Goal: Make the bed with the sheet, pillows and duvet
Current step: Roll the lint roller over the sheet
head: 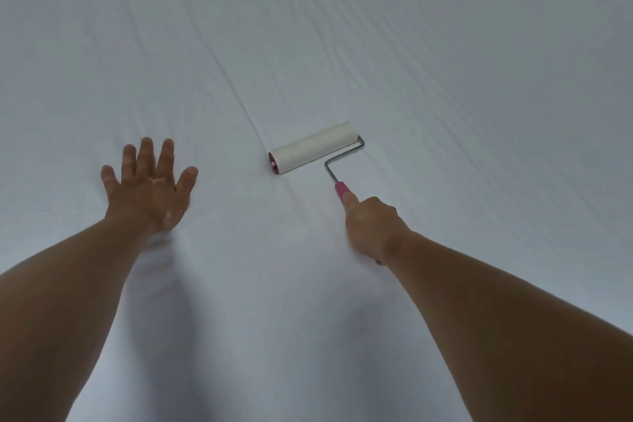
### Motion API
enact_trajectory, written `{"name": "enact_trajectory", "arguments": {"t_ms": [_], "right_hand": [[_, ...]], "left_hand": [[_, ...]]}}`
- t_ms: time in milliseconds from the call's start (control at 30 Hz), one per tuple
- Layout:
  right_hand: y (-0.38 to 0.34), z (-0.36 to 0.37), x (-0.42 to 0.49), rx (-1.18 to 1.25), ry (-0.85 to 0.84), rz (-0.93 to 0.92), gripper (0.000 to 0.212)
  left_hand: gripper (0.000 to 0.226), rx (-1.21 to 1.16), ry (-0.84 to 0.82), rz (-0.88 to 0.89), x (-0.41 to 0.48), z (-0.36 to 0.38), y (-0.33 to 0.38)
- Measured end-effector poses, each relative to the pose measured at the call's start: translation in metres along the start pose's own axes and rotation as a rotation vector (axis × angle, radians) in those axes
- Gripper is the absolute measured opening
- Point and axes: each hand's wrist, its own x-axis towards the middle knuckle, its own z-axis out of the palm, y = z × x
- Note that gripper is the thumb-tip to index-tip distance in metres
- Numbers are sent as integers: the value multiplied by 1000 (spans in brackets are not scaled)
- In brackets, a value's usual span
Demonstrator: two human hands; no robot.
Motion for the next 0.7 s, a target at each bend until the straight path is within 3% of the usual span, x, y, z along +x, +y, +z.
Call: {"name": "enact_trajectory", "arguments": {"t_ms": [200,700], "right_hand": [[40,38,-63,-8,-17,35,59],[143,138,-233,-3,-67,57,71]], "left_hand": [[74,40,9,69,-48,12,-2],[72,70,-74,-1,-180,35,32]]}}
